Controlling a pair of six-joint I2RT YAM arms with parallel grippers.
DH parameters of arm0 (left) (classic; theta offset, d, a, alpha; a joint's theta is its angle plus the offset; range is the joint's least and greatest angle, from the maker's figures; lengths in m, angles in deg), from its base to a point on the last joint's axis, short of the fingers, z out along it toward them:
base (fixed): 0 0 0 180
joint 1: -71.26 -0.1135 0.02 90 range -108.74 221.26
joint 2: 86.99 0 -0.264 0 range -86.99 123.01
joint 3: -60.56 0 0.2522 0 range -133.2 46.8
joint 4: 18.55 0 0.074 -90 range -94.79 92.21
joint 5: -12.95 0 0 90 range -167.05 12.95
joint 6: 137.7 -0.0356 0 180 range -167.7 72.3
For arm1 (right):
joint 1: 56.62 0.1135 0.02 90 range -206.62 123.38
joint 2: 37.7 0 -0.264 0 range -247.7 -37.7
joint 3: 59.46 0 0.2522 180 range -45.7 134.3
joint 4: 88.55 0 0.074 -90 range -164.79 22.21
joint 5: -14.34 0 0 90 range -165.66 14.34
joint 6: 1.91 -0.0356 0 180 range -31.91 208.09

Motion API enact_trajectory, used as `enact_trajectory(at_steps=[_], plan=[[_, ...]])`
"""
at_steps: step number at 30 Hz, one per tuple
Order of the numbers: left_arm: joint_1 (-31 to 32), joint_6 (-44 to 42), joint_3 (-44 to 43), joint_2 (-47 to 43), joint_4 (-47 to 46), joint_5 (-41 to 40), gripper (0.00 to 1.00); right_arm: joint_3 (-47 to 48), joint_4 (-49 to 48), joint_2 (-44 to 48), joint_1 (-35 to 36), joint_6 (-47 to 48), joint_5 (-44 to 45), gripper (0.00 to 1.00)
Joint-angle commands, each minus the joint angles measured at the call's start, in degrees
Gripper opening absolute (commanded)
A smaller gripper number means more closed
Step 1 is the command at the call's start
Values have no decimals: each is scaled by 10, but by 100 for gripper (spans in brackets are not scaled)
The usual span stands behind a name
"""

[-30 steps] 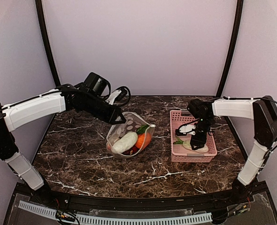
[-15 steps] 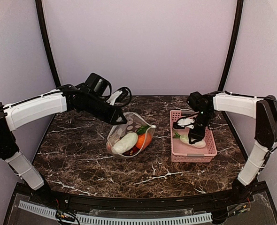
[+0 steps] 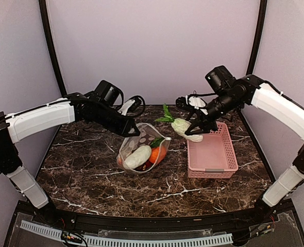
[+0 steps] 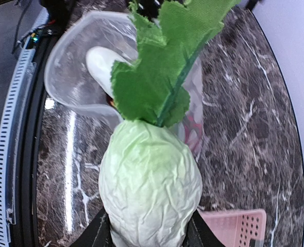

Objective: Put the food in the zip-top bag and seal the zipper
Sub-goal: Pick up the fake vegetable from the bin, then place the fake vegetable in the zipper food storage bag.

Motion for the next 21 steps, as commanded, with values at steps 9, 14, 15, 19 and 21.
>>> enact_trajectory(at_steps=[9,14,15,19,21], plan=[[-4,1,-17,12,14,-15,1,44,-118,11,141,-16,-103,25],[-5,3,-12,7,12,-14,1,72,-145,-31,193,1,-54,24],[-5,3,-12,6,13,-15,1,81,-147,-41,201,5,-49,23],[-6,3,-11,1,16,-13,1,100,-166,-70,241,15,-9,22],[-6,3,-10,-3,18,-11,1,114,-168,-89,261,20,14,20]])
